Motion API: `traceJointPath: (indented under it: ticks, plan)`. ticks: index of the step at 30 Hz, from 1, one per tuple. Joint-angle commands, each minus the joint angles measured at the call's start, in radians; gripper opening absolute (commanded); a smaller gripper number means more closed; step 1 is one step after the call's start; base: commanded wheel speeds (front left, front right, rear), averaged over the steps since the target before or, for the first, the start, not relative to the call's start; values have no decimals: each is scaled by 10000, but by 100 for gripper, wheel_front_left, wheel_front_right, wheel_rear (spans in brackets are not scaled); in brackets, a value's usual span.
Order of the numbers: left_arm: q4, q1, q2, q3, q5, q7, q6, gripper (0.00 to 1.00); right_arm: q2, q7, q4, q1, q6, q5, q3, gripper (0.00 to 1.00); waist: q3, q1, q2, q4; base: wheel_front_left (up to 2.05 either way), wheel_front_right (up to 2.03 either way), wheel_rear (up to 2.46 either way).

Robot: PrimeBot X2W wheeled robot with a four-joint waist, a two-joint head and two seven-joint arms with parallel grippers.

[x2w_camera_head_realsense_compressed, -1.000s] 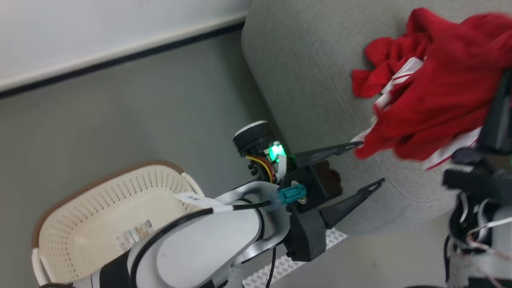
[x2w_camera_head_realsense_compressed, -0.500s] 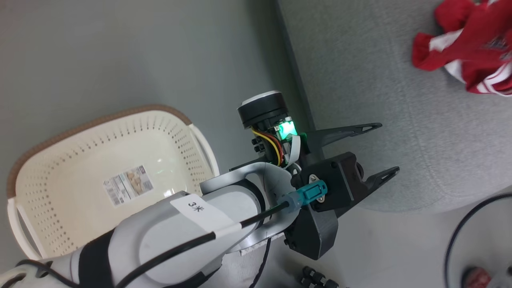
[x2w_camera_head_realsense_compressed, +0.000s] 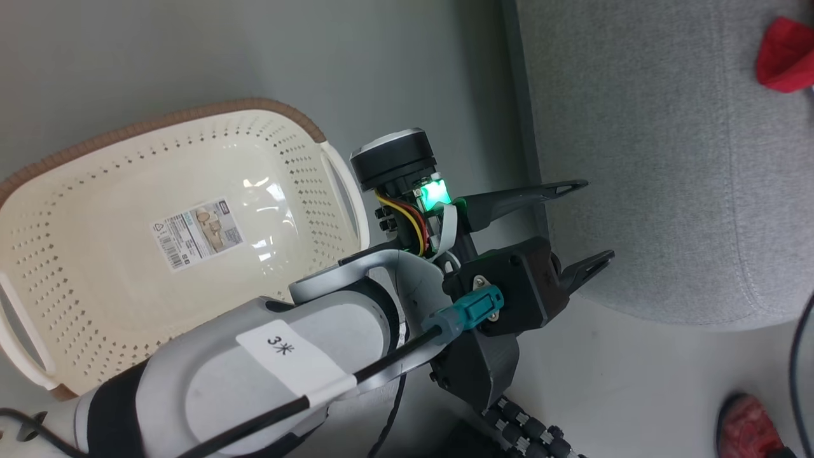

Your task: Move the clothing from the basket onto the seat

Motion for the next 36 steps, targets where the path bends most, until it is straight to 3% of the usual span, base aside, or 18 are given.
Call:
traceJointPath:
  ticks: [1, 13, 14, 15, 16, 24, 29, 36]
  plan:
    - [-86, -140, 53, 21, 99, 27, 41, 100, 153, -21, 658, -20, 0, 24, 251, 0, 239, -1, -2, 38, 0, 0, 0]
    - [-93, 52, 239, -55, -69, 42, 71, 100, 573, -24, 5608, -703, 0, -711, 859, 0, 49, -1, -2, 81, 0, 0, 0]
    - [-91, 62, 272, -34, -49, 13, 109, 100, 532, -22, 5866, -773, 0, -770, 800, 16, 1, -1, -2, 103, 0, 0, 0]
    - [-82, 79, 322, -1, -17, -28, 155, 100, 442, -22, 6026, -821, 0, -838, 664, 49, -66, -1, -2, 127, 0, 0, 0]
    - [-84, 106, 354, 38, -5, -92, 189, 100, 341, -22, 6117, -865, 0, -922, 483, 100, -124, -1, -2, 153, 0, 0, 0]
    - [-24, 586, 592, 179, -248, -500, 431, 100, 587, -22, 5850, -448, 0, -1569, -752, 100, -860, -1, -2, 384, 0, 0, 0]
    - [187, 1044, 694, 320, -396, -973, 684, 100, 1085, -22, 4902, 293, 0, -1743, -1095, 100, -1638, -1, -2, 754, 0, 0, 0]
    - [712, 1967, 769, 655, -757, -1936, 1212, 100, 1982, 23, 3036, 2353, 0, -1838, -427, 100, -3032, -1, -2, 1423, 0, 0, 0]
